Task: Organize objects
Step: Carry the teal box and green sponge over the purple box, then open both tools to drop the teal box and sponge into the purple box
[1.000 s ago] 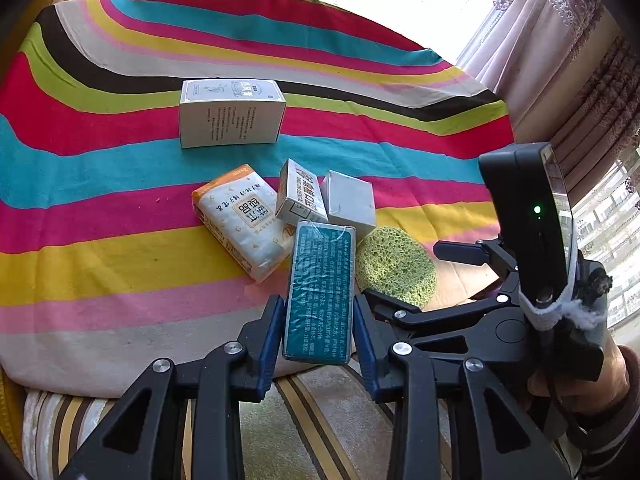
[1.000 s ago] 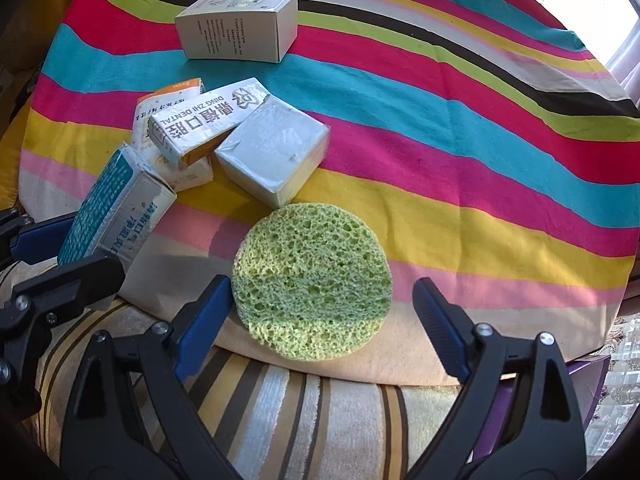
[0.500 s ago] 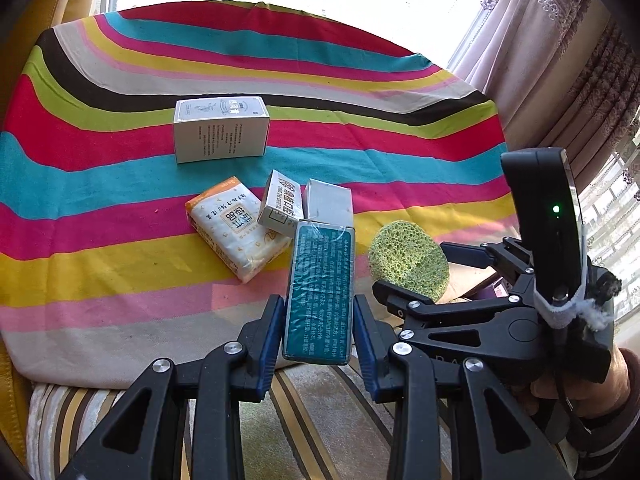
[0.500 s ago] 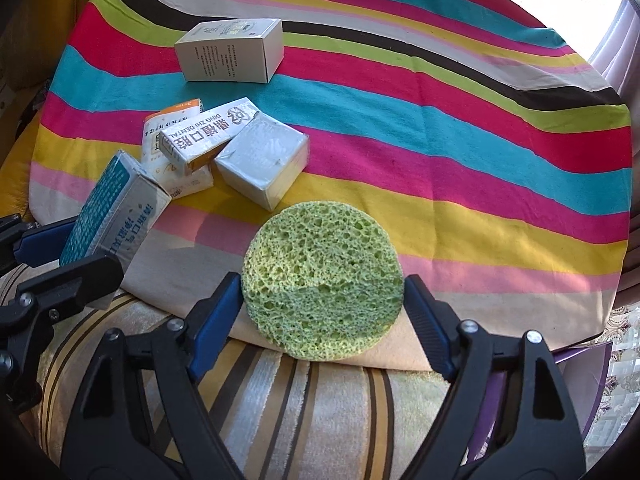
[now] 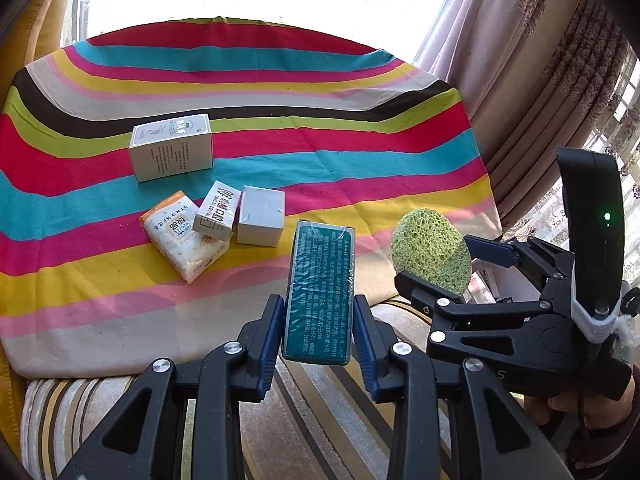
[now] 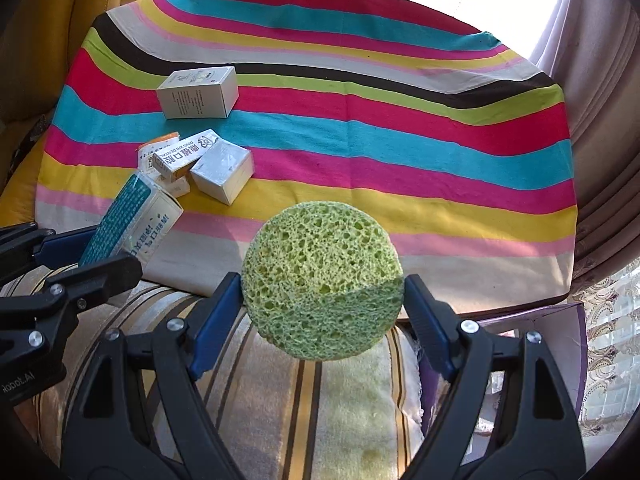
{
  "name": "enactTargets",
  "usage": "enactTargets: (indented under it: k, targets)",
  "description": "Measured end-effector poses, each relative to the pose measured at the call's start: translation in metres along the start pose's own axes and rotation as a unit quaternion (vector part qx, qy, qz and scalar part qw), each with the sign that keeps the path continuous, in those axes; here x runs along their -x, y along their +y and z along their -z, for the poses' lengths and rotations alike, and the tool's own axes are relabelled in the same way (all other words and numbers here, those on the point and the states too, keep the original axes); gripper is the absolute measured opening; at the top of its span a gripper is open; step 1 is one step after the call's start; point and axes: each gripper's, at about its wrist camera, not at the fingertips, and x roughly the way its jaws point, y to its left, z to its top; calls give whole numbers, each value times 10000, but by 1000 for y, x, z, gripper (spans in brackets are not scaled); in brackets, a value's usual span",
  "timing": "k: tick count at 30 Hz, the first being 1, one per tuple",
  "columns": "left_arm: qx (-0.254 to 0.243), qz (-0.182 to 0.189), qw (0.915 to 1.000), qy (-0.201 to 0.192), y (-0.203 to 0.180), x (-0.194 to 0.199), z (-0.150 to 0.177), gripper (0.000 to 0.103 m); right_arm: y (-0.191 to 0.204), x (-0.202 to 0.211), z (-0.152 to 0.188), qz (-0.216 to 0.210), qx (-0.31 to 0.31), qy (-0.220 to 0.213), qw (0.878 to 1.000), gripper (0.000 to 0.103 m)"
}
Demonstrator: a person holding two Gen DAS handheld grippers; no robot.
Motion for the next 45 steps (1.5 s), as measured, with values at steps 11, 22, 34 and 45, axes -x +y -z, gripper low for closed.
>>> enactTargets:
  k: [11, 22, 34, 45]
  targets:
    - [-439, 233, 9987, 94, -55, -6, -1, 36, -56, 36, 33, 361, -473, -148, 9981, 83]
    - [-879, 535, 9942, 326, -114, -21, 0, 36, -109, 57, 63, 770, -1008, -224, 9917, 83]
    - [-1318, 1003, 9844, 585, -175, -42, 5, 36, -162, 75, 88, 1320, -1468, -307, 9798, 83]
    - [-1426, 1397, 9776, 670, -200, -58, 0, 51, -191, 80, 96, 1530, -1803, -281, 9712, 84]
